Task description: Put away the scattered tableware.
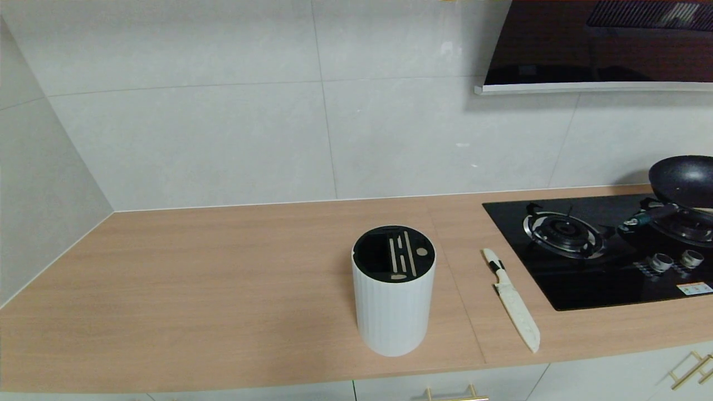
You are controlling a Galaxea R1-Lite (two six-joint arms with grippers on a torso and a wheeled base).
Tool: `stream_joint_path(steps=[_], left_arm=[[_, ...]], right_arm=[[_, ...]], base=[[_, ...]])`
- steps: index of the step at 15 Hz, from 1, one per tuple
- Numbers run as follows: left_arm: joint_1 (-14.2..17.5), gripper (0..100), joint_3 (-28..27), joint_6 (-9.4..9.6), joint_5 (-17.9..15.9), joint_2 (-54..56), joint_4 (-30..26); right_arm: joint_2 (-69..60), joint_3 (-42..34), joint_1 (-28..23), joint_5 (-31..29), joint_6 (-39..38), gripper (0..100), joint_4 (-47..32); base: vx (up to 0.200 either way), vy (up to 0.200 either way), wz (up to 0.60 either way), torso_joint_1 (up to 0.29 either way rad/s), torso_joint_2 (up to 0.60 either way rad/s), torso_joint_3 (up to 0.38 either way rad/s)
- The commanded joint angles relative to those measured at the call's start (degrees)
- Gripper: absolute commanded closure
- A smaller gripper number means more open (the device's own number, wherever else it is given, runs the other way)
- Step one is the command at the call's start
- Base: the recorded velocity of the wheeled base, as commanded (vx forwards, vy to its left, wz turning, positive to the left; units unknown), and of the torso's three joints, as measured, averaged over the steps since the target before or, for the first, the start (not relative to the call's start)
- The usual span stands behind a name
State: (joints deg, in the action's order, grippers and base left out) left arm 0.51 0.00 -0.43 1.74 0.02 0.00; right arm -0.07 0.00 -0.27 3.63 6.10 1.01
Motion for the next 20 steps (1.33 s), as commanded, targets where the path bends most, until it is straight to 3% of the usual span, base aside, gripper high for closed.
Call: stream_joint_path(steps=[1,9,11,14,18,20], left_arm=[[0.02,0,0.0,-0.01,0.01,-0.02,0.0],[0.02,0,0.0,-0.01,0.01,-0.02,0.0],[0.02,0,0.0,-0.01,0.01,-0.02,0.0],[0.02,0,0.0,0.08,0.01,-0.02,0.0],[0.02,0,0.0,-0.01,0.01,-0.02,0.0],[0.02,0,0.0,-0.01,0.01,-0.02,0.0]], right_arm=[[0.07,0.0,0.0,0.06,0.58,0,-0.05],[0.16,0.0,0.36,0.5,1.11,0,-0.05],[2.45,11.25,0.8,3.84,-5.3,0,0.75],[20.2,20.04,1.76,8.23,-6.8,0,-3.56],[53.42,29.53,2.03,8.06,-6.71,0,-0.05],[59.66,31.11,2.11,8.06,-6.8,0,2.59]], base=[[0.0,0.0,0.0,0.0,0.0,0.0],[0.0,0.0,0.0,0.0,0.0,0.0],[0.0,0.0,0.0,0.0,0.0,0.0],[0.0,0.0,0.0,0.0,0.0,0.0],[0.0,0.0,0.0,0.0,0.0,0.0],[0.0,0.0,0.0,0.0,0.0,0.0]])
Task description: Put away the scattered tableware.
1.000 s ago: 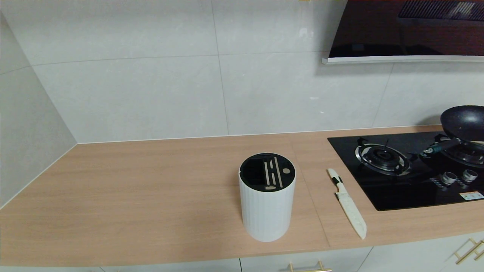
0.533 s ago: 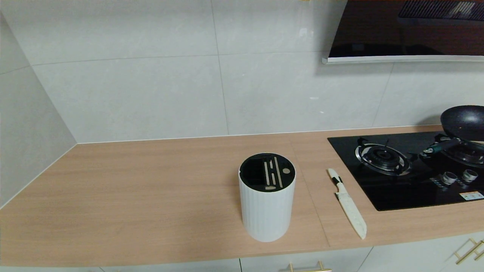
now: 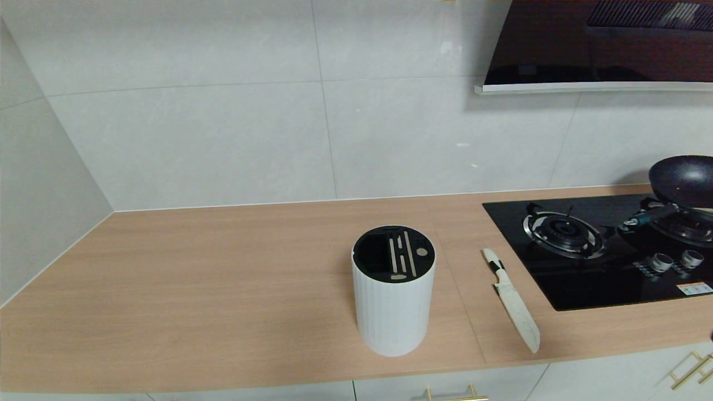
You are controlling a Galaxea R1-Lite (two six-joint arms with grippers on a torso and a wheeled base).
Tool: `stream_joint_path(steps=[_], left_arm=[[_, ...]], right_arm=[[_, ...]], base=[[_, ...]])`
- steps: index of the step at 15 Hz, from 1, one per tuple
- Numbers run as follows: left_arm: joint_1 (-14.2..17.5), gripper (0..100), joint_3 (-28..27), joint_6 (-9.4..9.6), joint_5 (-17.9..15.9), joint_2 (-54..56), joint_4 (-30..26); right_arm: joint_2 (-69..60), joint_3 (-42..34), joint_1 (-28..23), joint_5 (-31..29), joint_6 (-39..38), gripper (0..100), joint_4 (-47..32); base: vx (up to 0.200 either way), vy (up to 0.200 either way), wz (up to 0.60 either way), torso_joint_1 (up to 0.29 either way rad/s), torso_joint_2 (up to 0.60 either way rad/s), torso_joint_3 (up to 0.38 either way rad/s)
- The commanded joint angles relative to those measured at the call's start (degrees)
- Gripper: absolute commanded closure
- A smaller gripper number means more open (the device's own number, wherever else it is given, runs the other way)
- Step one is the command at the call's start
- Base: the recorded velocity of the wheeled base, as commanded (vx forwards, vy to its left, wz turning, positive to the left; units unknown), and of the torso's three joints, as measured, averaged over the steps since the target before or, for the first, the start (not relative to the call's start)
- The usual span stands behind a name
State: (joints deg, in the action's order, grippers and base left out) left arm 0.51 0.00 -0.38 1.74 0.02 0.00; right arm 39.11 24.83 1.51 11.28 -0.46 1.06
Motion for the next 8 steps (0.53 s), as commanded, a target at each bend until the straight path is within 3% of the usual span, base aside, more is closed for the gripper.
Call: stream_joint_path(steps=[1,8], left_arm=[[0.02,0,0.0,0.03,0.01,-0.02,0.0],[0.02,0,0.0,0.03,0.01,-0.02,0.0]], right_arm=[[30.68,8.21,1.74,0.06,-0.33,0,7.29],[54.94,17.53,6.93,-4.51,-0.15,0,13.71]], base=[[0.0,0.0,0.0,0.0,0.0,0.0],[0.0,0.0,0.0,0.0,0.0,0.0]])
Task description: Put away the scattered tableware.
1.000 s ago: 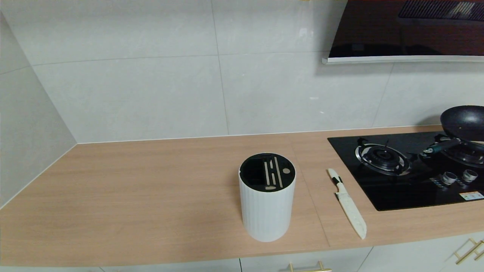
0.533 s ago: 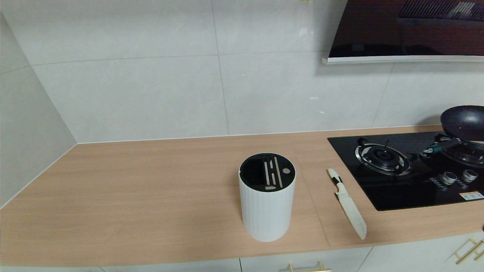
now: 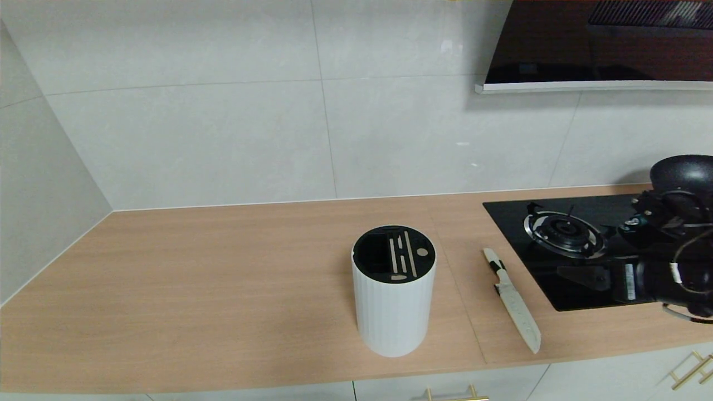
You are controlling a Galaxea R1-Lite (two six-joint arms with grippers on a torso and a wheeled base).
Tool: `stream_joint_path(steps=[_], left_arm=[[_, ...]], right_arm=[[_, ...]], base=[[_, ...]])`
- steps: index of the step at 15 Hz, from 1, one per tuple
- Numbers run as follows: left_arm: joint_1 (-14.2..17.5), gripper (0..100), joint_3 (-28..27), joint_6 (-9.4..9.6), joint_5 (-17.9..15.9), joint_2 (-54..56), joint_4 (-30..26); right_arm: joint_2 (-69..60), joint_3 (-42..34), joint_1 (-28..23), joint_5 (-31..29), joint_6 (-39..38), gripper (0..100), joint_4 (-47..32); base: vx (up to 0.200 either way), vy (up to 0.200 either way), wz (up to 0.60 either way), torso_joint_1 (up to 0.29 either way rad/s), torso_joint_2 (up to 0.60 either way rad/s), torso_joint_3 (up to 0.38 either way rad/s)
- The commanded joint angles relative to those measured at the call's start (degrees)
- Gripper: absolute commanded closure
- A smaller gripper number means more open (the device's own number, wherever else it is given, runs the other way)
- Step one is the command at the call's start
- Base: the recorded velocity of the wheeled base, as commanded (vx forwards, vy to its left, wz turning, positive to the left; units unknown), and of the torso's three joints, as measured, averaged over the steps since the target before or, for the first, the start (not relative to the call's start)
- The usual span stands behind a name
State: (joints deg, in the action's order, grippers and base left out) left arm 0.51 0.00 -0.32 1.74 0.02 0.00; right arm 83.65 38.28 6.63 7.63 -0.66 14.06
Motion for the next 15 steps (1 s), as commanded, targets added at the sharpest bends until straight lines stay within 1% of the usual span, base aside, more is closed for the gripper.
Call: stream_joint_path(steps=[1,3,4,5,7,9,13,15], left_arm=[[0.02,0,0.0,-0.03,0.01,-0.02,0.0],[0.02,0,0.0,-0.03,0.01,-0.02,0.0],[0.02,0,0.0,-0.03,0.01,-0.02,0.0],[0.02,0,0.0,-0.03,0.01,-0.02,0.0],[0.02,0,0.0,-0.03,0.01,-0.02,0.0],[0.02,0,0.0,0.05,0.01,-0.02,0.0],[0.02,0,0.0,-0.03,0.01,-0.02,0.0],[0.02,0,0.0,-0.03,0.01,-0.02,0.0]], right_arm=[[13.29,5.67,2.16,-0.86,0.04,0,1.68],[18.83,9.53,2.33,-1.57,0.57,0,3.43],[19.97,9.97,2.33,-2.01,0.57,0,3.43],[21.9,10.15,2.42,-2.45,0.57,0,3.79],[28.58,9.97,3.21,-3.59,0.57,0,9.94],[32.36,10.15,3.74,-6.66,0.75,0,14.86],[36.85,11.03,3.56,-6.84,0.83,0,16.88],[40.54,11.2,3.56,-6.93,0.75,0,20.22]], base=[[0.0,0.0,0.0,0.0,0.0,0.0],[0.0,0.0,0.0,0.0,0.0,0.0],[0.0,0.0,0.0,0.0,0.0,0.0],[0.0,0.0,0.0,0.0,0.0,0.0],[0.0,0.0,0.0,0.0,0.0,0.0],[0.0,0.0,0.0,0.0,0.0,0.0],[0.0,0.0,0.0,0.0,0.0,0.0],[0.0,0.0,0.0,0.0,0.0,0.0]])
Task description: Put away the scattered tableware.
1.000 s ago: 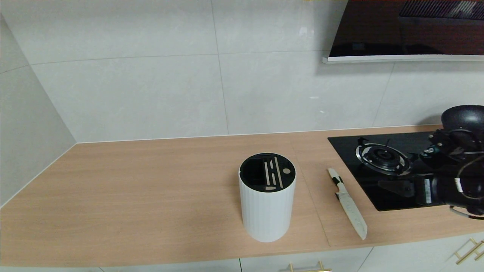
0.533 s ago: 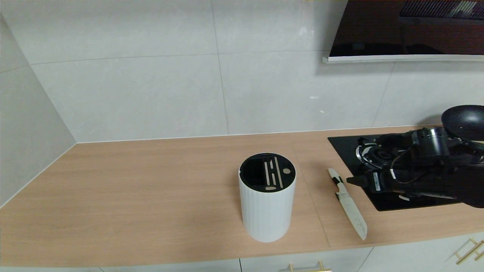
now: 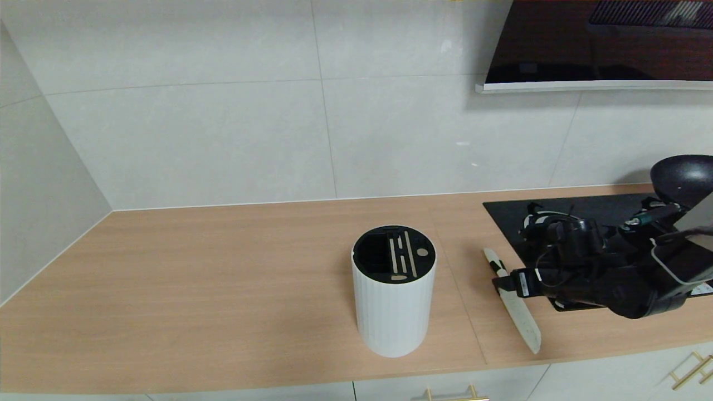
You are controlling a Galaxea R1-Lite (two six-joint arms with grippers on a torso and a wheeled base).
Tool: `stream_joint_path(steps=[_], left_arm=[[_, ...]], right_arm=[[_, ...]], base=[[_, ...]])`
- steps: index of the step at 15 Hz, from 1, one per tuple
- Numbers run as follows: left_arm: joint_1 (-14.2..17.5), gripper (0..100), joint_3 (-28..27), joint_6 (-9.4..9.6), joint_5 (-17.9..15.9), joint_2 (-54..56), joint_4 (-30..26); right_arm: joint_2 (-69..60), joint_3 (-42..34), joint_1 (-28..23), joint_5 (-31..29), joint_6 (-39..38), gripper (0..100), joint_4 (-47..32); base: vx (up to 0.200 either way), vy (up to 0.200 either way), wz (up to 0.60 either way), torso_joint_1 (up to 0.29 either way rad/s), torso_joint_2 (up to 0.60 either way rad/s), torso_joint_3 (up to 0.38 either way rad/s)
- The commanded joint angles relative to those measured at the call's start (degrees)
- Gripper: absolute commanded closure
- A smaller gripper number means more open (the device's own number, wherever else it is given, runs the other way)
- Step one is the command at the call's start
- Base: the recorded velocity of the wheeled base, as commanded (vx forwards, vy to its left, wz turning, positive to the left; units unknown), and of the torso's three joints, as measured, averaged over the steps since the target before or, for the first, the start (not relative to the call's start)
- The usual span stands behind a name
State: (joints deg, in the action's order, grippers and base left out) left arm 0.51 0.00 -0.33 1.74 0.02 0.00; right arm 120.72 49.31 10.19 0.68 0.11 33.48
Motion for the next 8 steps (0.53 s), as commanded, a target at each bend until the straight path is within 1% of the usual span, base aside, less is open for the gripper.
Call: stream_joint_path(steps=[1,6,8], left_arm=[[0.02,0,0.0,-0.02,0.01,-0.02,0.0],[0.02,0,0.0,-0.02,0.01,-0.02,0.0],[0.02,0,0.0,-0.02,0.01,-0.02,0.0]], right_arm=[[4.43,0.08,0.0,-0.33,-0.02,0,2.65],[8.12,0.17,0.0,-1.47,-0.02,0,8.1],[8.74,0.44,0.0,-1.47,-0.02,0,8.71]], base=[[0.0,0.0,0.0,0.0,0.0,0.0],[0.0,0.0,0.0,0.0,0.0,0.0],[0.0,0.0,0.0,0.0,0.0,0.0]])
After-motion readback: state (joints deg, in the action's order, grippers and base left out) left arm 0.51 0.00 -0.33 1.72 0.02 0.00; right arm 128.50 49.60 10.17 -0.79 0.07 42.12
